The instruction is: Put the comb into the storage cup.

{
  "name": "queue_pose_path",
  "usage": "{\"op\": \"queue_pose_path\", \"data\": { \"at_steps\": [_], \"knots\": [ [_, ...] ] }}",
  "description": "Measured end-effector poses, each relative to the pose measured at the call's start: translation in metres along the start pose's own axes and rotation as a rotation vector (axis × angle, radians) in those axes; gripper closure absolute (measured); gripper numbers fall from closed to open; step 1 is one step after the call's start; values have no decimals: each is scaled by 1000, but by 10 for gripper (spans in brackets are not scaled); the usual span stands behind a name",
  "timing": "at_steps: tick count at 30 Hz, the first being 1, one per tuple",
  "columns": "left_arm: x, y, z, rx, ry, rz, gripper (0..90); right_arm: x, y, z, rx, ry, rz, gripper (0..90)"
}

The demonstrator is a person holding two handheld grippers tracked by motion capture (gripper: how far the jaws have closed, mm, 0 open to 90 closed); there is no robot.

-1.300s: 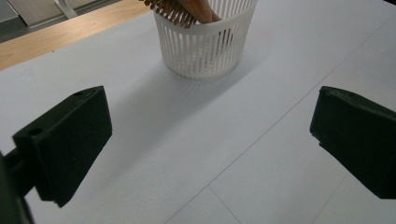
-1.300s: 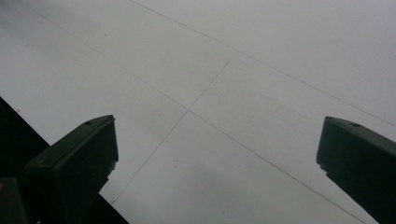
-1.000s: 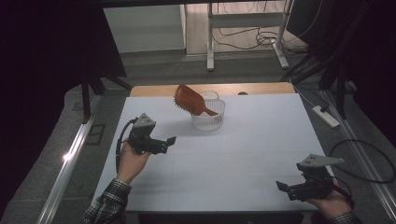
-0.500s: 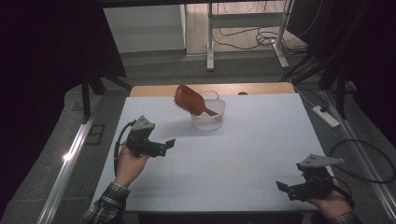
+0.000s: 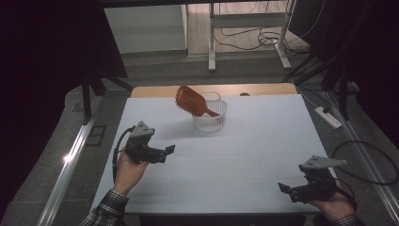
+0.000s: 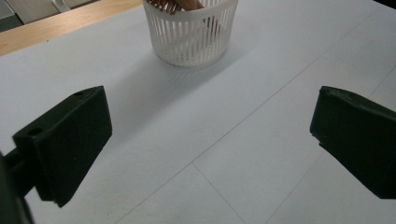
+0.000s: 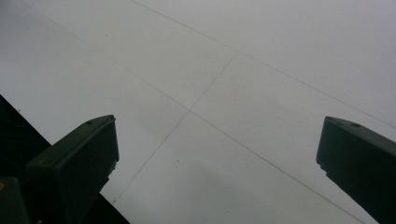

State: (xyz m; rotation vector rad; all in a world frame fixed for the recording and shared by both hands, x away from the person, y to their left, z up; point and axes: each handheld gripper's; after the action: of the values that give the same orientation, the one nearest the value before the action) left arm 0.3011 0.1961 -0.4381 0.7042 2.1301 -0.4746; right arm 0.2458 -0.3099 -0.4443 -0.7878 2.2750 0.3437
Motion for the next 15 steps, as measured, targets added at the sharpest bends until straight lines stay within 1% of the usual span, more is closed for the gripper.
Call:
{"op": "queue_pose_path", "data": {
  "at_steps": [12, 15],
  "knots": [
    [7, -4, -7, 2, -5, -9, 0, 0, 0, 0, -1, 1, -2, 0],
    [9, -5, -10, 3, -11, -18, 0, 0, 0, 0, -2, 0, -2, 0]
  ]
}}
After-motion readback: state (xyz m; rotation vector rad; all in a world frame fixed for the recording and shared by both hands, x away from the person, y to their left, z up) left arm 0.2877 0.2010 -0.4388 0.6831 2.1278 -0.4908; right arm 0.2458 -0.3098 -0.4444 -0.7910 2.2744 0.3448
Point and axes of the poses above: each handheld gripper's, and its own axes: z roughly forward along the jaws, x roughly out of its underside, y roughly to its left, and after that the axes turned 1 degree about x, right-handed
